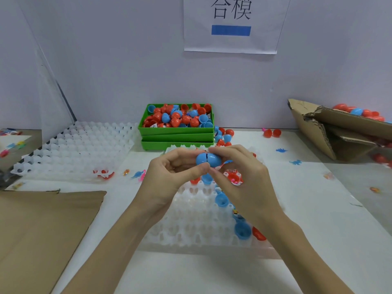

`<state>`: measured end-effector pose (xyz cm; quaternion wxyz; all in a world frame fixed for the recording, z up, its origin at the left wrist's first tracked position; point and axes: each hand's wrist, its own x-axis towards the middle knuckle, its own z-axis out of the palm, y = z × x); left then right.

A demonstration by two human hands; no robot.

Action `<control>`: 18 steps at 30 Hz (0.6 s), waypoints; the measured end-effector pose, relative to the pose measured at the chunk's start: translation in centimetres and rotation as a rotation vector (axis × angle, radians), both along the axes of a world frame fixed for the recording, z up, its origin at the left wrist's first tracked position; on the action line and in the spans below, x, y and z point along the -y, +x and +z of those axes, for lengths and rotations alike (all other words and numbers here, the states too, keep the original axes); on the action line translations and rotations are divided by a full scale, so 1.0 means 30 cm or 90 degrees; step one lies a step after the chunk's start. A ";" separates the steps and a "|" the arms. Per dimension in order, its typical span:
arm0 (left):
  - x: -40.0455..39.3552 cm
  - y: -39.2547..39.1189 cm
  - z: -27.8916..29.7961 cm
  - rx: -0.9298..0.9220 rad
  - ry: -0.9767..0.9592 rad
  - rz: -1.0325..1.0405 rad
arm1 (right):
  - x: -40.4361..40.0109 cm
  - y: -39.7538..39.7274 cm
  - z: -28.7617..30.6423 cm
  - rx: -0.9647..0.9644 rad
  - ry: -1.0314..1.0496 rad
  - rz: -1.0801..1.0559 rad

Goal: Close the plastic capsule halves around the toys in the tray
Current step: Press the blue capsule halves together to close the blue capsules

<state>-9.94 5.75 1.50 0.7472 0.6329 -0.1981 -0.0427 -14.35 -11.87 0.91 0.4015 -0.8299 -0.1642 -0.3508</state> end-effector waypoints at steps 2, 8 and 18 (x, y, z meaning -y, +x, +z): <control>-0.003 0.003 0.002 -0.030 -0.005 -0.006 | 0.004 -0.001 0.005 -0.010 -0.015 0.002; -0.011 0.001 0.011 -0.003 0.029 0.014 | 0.016 0.005 0.004 0.011 -0.073 -0.006; 0.018 -0.018 0.001 0.009 0.001 0.054 | -0.010 -0.005 -0.021 -0.051 -0.051 0.001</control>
